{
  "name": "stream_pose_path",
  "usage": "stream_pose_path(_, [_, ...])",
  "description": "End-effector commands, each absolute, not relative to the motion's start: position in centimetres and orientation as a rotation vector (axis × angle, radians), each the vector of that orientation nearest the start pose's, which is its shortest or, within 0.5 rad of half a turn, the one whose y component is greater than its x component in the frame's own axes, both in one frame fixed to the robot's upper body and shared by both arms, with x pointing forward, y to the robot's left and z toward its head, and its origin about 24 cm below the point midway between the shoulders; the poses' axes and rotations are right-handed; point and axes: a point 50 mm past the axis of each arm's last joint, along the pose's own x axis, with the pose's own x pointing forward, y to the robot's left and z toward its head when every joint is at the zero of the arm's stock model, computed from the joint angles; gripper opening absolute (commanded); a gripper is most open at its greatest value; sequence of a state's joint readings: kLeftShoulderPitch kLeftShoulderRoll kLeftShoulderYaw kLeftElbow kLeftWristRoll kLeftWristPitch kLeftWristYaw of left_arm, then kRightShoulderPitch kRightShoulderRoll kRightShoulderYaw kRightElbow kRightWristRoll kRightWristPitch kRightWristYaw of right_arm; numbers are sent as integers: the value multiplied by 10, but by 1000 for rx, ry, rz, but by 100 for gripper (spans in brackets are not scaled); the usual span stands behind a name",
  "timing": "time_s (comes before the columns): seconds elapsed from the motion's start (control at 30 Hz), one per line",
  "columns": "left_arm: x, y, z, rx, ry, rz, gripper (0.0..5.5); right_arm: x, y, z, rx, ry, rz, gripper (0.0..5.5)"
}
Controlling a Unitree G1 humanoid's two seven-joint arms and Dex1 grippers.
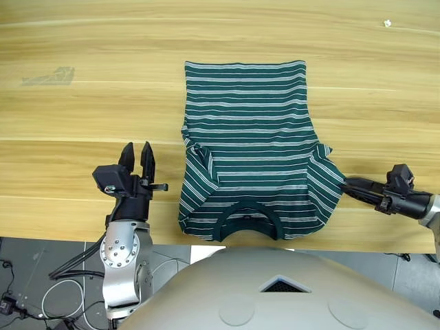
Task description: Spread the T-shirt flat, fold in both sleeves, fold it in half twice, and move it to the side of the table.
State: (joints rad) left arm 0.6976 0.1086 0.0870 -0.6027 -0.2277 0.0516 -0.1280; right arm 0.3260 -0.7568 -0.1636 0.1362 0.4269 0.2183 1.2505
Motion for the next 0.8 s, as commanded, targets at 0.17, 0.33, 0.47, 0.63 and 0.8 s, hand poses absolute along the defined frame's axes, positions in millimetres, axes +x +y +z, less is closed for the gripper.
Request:
stream_pose_path(0.17, [118,198,55,-32,131,53,165,144,-297,17,63,662,936,38])
stream_pose_path(0.33, [118,196,54,-40,138,44,165,143,-296,16,73,654,942,2])
stream_pose_path(0.47, [118,195,54,-36,141,38,165,142,-292,16,83,650,962,2])
stream_pose_path(0.63, [118,194,53,-36,145,35,165,145,-285,23,108,602,991,2])
stream_pose_path(0.8, [118,194,52,-36,146,34,165,152,-283,38,164,513,994,2])
